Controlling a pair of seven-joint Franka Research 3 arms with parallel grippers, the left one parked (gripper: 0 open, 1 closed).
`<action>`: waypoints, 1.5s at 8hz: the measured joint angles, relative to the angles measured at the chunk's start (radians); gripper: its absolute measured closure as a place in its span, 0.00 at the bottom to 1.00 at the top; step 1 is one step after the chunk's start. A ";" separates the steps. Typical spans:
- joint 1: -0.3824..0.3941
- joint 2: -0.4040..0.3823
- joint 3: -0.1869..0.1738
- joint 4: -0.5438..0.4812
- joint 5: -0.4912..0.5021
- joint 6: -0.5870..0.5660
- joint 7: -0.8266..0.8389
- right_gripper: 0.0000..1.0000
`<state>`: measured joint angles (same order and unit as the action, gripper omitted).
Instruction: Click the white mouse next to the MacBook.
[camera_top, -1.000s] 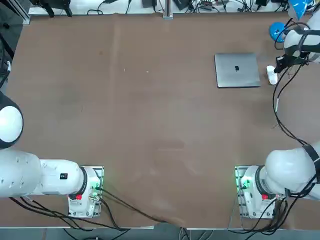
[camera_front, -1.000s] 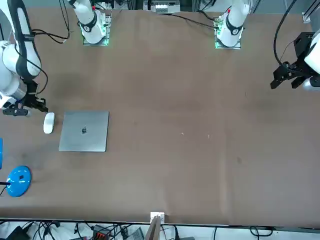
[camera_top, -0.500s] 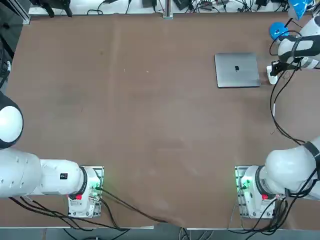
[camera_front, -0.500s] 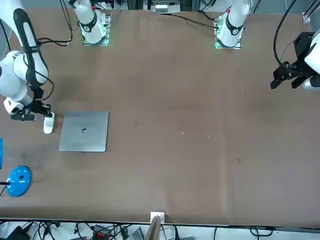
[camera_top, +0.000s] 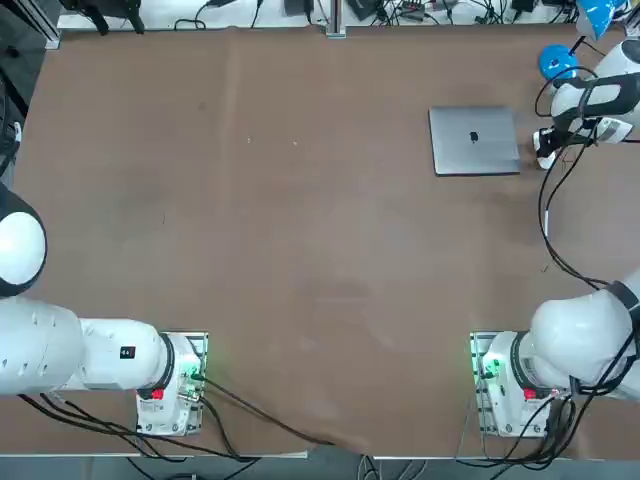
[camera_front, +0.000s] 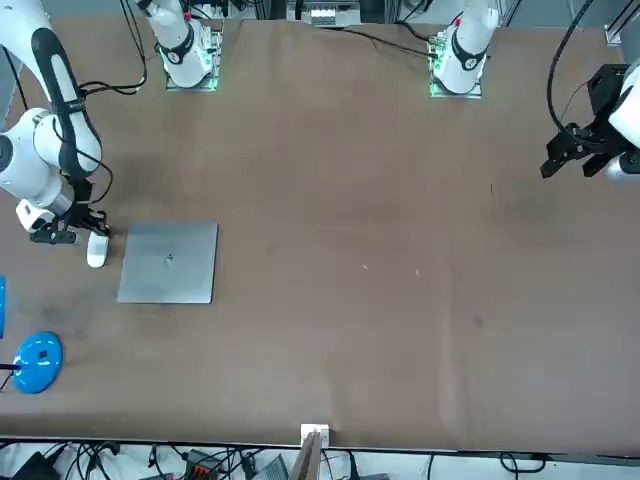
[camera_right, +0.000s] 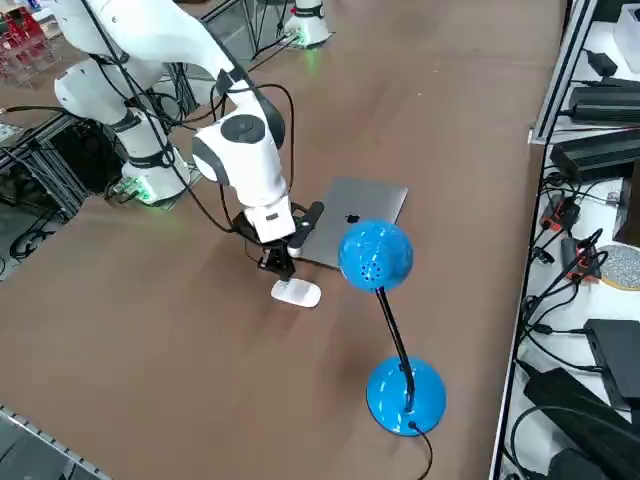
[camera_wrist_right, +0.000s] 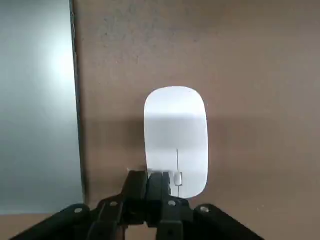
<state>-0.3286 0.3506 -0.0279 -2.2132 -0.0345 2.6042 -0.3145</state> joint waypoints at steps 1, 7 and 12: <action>0.000 0.006 0.000 0.000 0.000 0.000 0.000 0.99; 0.000 0.014 0.001 0.002 0.000 0.002 0.000 0.96; 0.016 -0.143 0.020 0.221 0.002 -0.422 0.000 0.17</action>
<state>-0.3129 0.2081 -0.0082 -1.9918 -0.0327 2.1818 -0.3145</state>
